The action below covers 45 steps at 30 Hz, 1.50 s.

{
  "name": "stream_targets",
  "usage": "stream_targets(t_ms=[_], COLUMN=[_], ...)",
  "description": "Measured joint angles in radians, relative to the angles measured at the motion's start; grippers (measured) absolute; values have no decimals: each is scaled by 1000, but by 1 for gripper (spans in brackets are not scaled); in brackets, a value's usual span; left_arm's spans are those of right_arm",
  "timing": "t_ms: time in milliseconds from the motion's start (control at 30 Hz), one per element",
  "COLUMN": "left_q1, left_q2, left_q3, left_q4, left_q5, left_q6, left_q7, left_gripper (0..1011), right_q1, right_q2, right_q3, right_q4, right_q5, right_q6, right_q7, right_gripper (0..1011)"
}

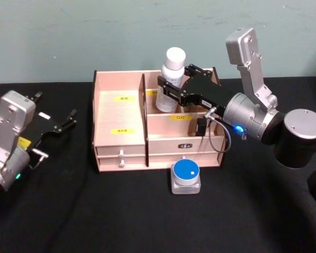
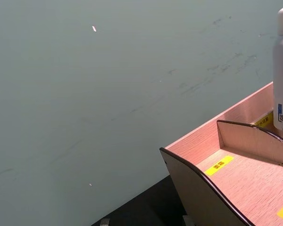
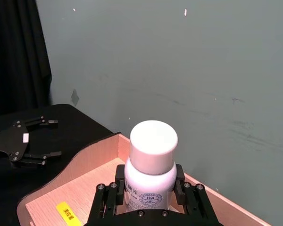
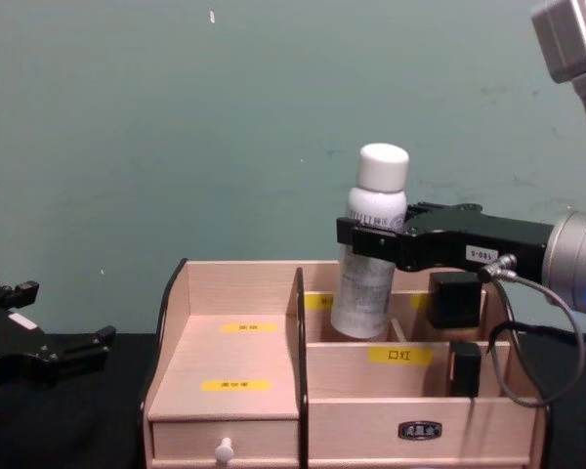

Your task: Pick up the facial cleanser and watermelon frost from the table and place them into the tiered storage box.

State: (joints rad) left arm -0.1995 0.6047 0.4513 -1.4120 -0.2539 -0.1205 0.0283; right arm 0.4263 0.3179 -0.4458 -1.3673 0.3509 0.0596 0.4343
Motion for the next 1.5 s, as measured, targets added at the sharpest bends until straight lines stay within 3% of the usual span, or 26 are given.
stream_targets(t_ms=[967,1500], left_q1=[0,0], left_q2=[0,0], left_q3=[0,0], left_q4=[0,0], left_q5=[0,0], left_q6=[0,0], left_q7=[0,0], left_gripper=[1001,1001], right_q1=[21,21], right_q2=[-31,-34], right_q3=[-7,-11], right_q4=[98,109], right_q5=[-14,-17], right_q6=[-5,1], right_q7=[16,18], right_gripper=[594,594])
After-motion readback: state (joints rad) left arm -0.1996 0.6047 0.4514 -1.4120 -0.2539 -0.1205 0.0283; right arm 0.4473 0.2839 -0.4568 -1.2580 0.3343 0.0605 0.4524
